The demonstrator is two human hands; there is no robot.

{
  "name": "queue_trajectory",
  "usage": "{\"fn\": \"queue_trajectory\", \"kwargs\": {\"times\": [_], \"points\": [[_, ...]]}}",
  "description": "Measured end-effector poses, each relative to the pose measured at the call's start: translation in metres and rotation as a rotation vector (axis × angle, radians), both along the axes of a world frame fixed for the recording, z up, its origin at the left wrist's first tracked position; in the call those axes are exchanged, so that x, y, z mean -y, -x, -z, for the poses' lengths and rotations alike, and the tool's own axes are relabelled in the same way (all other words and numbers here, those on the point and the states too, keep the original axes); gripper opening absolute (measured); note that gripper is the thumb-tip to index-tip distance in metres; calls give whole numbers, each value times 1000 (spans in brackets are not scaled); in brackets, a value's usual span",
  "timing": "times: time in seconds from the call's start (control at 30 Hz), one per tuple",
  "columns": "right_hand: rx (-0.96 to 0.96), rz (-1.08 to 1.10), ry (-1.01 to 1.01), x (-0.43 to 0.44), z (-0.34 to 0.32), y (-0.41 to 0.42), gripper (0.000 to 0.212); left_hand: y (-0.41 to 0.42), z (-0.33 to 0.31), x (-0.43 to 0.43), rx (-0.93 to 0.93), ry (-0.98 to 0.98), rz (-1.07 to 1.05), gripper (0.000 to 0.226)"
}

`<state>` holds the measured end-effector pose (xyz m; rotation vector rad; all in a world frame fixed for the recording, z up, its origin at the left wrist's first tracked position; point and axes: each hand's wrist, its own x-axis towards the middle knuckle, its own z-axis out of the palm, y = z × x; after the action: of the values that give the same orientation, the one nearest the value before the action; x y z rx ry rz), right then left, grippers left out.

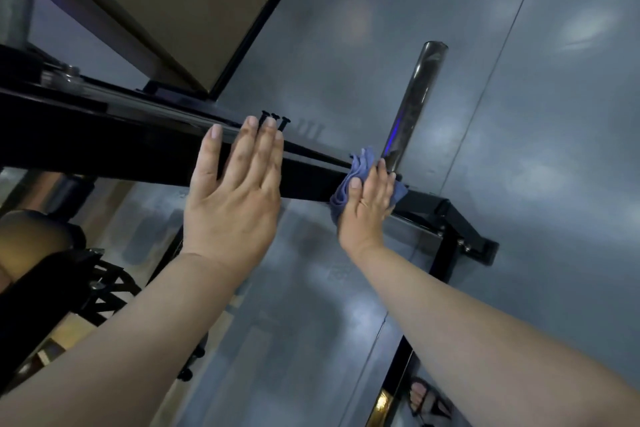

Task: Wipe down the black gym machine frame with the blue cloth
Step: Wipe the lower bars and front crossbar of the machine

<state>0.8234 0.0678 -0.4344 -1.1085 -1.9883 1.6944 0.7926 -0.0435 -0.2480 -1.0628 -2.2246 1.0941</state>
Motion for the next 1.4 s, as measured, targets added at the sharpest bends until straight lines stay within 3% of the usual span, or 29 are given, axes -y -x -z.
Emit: {"fn": "queue_trajectory", "kwargs": {"times": [0.1,0.23,0.33,0.47,0.57,0.63,0.8,0.9,1.07,1.2,1.4], "points": [[29,5,46,12,-18,3,59,0,8,-2,17,-22,4,62],[-218,-148,-263,42,-45,-6,56,-2,21,-7,14,-1,15,63],[-231,-149,-354,20,-15,-5,62,-5,34,-14,39,2,34,63],[-31,-36,-95,-13,43,-5,72,-4,51,-22,41,-32,54,65],[53,59,162,-32,54,0,59,-6,56,-28,47,-41,39,69],[19,76,187,-22,41,-2,58,-8,56,-30,57,-44,37,69],[-238,-104,-244,28,-3,-12,56,-8,59,-30,58,-57,17,64],[-229,-100,-295,7,15,-4,59,-8,67,-33,54,-69,34,63],[-37,53,-3,-23,64,1,66,-10,85,-41,65,-65,50,65],[58,71,178,-33,63,0,59,-11,92,-46,59,-82,22,63],[-180,-107,-193,-5,47,-17,62,-18,109,-53,71,-38,4,62]]}}
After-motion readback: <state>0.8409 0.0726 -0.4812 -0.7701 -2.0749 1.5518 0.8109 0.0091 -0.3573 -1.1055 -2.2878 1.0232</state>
